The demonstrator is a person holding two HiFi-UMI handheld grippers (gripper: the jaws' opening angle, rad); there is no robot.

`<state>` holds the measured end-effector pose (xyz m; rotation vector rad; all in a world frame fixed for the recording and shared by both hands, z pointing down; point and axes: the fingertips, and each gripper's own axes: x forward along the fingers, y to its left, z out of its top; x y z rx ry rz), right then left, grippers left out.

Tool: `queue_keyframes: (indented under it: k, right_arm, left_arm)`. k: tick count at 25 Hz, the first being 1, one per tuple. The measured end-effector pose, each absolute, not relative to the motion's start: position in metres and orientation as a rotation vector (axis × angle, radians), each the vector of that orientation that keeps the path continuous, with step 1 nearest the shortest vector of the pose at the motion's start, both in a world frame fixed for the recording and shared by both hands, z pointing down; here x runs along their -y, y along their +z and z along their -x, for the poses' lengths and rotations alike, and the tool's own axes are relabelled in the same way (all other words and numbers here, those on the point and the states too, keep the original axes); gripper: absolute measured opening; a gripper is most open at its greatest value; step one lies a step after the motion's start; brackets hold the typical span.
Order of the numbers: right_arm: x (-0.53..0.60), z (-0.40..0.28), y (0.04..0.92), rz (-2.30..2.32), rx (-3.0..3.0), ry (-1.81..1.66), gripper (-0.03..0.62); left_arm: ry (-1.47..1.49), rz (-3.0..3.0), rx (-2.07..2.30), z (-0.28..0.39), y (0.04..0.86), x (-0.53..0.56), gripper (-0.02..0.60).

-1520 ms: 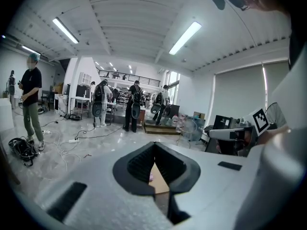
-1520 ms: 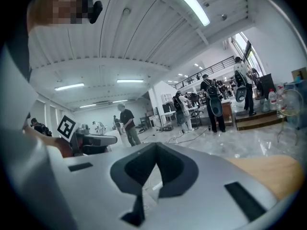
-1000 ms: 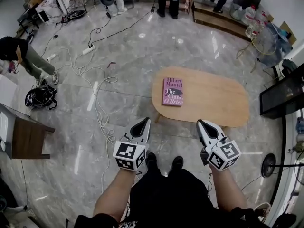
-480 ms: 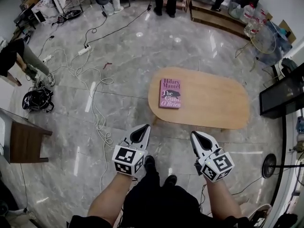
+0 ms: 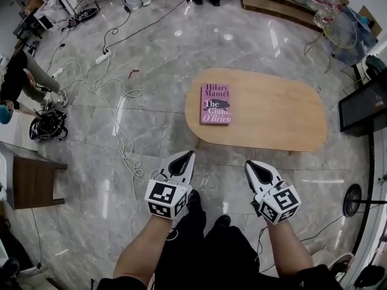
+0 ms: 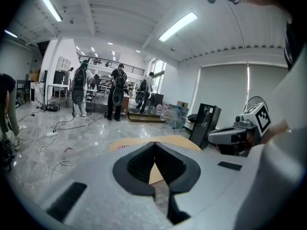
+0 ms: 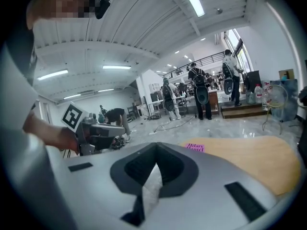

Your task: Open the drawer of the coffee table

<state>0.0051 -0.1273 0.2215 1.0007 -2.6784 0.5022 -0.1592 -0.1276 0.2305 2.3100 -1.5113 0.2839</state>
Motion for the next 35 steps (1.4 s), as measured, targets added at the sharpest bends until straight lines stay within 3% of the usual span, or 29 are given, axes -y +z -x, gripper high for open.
queue_keyframes:
  k: [24, 35]
  right_arm:
    - [0.165, 0.032, 0.435, -0.851, 2.676, 0.451, 0.034]
    - [0.198, 0.027, 0.545, -0.894, 2.75, 0.408, 0.037]
  left_arm:
    - [0.29, -2.309, 1.52, 0.184, 0.459, 0.164, 0.011]
    - [0.347, -2.357, 1.542, 0.19, 0.58, 0.202, 0.064]
